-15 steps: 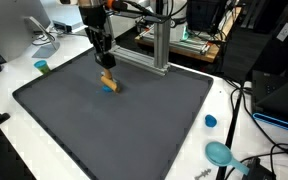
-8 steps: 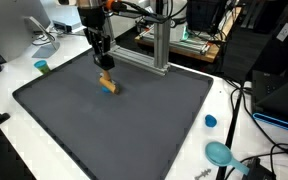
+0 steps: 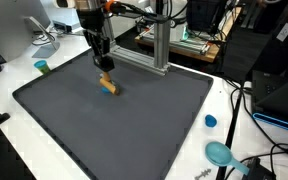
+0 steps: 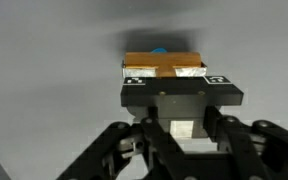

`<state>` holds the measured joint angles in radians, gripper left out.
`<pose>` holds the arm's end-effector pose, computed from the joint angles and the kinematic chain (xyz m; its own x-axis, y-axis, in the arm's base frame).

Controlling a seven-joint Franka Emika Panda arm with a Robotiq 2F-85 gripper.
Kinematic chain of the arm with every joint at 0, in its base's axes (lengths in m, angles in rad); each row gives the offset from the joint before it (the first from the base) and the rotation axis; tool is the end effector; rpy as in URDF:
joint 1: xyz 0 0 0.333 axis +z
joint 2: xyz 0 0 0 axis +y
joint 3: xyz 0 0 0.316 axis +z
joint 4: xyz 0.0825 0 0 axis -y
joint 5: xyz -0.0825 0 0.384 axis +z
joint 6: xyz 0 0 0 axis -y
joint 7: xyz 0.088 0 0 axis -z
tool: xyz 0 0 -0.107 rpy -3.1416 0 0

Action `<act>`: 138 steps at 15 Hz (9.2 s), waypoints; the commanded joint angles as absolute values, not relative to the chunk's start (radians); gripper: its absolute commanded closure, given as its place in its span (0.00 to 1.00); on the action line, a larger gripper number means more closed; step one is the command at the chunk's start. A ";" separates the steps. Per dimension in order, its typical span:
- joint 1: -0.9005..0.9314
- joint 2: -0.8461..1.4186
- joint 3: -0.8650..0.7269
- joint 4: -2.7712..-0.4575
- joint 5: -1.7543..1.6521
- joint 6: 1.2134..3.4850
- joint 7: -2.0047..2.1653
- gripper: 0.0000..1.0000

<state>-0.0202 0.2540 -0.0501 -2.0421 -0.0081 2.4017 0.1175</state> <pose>0.5987 -0.0413 0.3282 0.9783 -0.1775 0.1071 -0.1792 -0.9838 0.0061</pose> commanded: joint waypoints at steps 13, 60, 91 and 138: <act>-0.052 0.303 -0.038 -2.005 0.095 2.434 0.090 0.79; 0.012 0.472 -0.163 -1.778 -0.060 2.301 0.506 0.79; -0.123 0.169 -0.010 -1.920 0.106 2.226 -0.552 0.79; -0.204 0.400 0.013 -1.849 0.186 2.242 -1.395 0.79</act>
